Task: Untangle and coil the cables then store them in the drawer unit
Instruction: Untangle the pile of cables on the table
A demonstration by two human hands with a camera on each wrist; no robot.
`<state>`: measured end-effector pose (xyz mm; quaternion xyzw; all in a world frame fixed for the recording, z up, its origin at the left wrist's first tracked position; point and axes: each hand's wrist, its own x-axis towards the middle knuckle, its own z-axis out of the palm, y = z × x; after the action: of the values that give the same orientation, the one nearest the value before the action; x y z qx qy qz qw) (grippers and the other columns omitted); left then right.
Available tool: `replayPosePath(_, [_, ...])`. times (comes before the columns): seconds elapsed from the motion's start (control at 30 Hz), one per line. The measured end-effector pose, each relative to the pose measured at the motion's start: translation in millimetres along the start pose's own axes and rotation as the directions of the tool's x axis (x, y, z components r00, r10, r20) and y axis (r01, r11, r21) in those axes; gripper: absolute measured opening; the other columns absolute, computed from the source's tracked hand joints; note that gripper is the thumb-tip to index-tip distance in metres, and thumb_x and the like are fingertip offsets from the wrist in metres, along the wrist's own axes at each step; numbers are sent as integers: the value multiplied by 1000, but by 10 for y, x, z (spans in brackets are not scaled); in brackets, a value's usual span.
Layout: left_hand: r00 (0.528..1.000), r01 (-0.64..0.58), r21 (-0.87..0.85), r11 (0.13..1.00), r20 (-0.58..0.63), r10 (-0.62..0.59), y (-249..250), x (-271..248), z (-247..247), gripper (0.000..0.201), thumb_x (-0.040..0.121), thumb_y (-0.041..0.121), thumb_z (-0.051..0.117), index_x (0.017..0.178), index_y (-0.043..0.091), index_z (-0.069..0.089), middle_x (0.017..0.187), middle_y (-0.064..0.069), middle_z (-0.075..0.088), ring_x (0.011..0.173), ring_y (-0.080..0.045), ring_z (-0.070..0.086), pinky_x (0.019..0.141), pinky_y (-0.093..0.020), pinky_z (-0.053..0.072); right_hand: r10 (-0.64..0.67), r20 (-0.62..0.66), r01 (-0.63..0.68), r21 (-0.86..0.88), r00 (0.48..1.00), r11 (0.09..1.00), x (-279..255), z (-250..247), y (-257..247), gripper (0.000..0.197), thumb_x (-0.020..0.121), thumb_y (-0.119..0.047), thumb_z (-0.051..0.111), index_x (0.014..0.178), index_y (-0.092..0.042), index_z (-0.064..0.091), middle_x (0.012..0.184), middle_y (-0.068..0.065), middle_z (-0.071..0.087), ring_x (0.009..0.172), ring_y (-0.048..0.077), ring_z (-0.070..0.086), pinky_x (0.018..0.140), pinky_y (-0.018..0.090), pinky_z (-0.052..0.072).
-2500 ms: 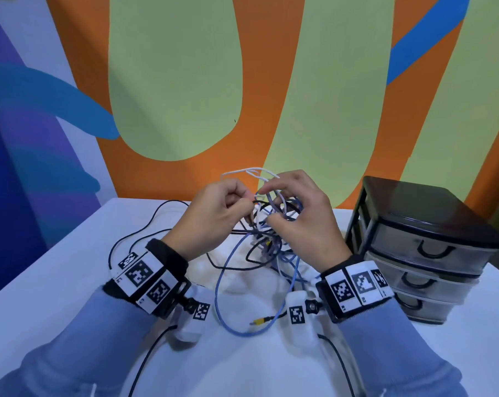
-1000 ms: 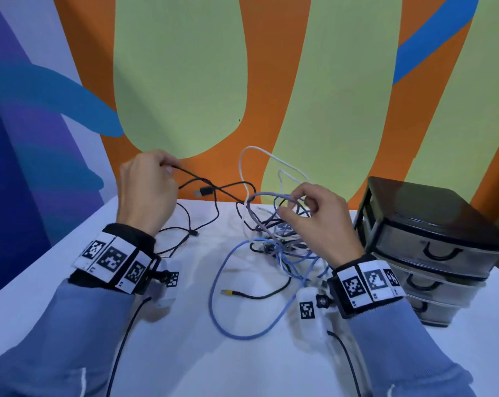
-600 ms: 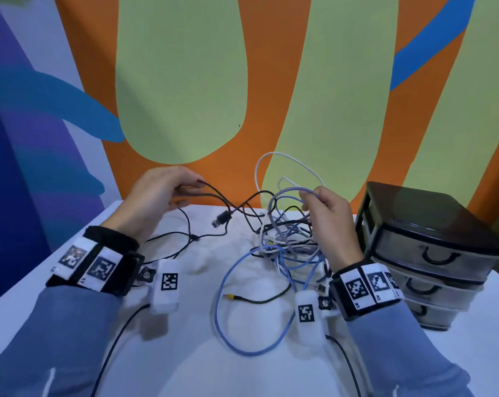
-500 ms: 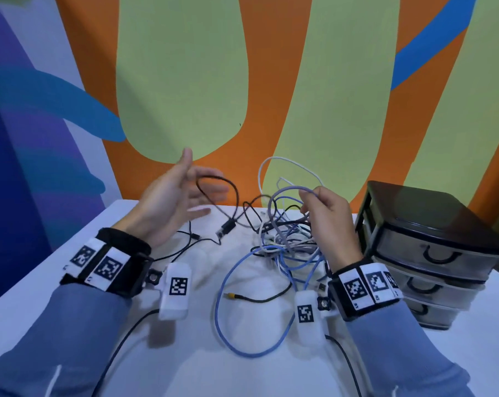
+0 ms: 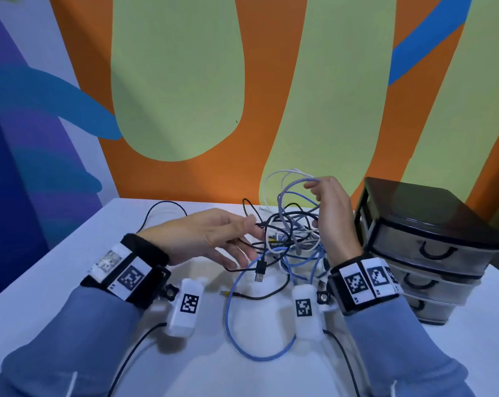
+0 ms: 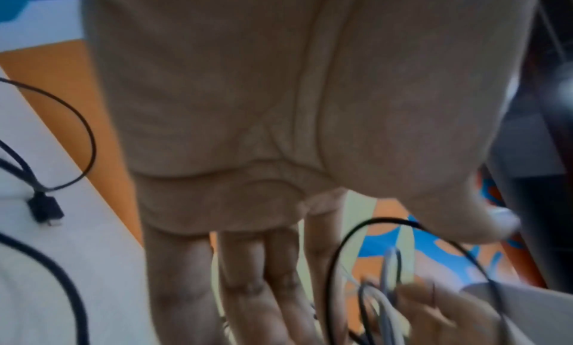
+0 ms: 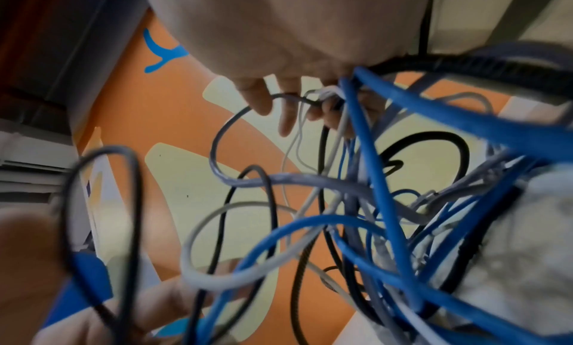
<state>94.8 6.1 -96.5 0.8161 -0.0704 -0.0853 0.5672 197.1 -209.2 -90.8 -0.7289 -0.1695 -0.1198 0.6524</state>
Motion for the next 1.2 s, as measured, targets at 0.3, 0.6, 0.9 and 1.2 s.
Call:
replayPosePath(0.3, [974,-14,-61,998,-228,-1,59,113,134,13,102,17,63,95,10,70,103,3,71,99,-12,62,95,-36,51,-157,368,237,-183,917,954,-180,126,59,70,75,-63,81,134,-52,44,125,-9,44,104,11,60,88,29,53])
replayPosePath(0.6, [824,-155,72,985,-541,169,75,68,-77,7,105,14,65,99,12,67,71,-2,71,65,-17,64,63,-31,54,-263,421,344,-128,868,930,-115,111,142,66,80,7,62,131,-35,63,110,-3,58,58,21,49,66,22,47])
replayPosePath(0.9, [854,-251,124,960,-438,280,89,72,-85,5,108,8,59,104,6,62,75,-4,69,69,-18,69,71,-32,61,-272,292,297,-43,917,954,-116,104,87,59,90,8,49,117,-39,71,110,-9,63,82,27,65,73,50,61])
replayPosePath(1.2, [644,-169,559,812,-561,520,5,5,-354,8,104,29,69,101,30,76,74,-4,52,66,-13,41,61,-34,30,-273,304,261,80,913,962,-126,89,44,27,99,-6,67,114,-26,78,111,-4,67,99,3,64,81,19,48])
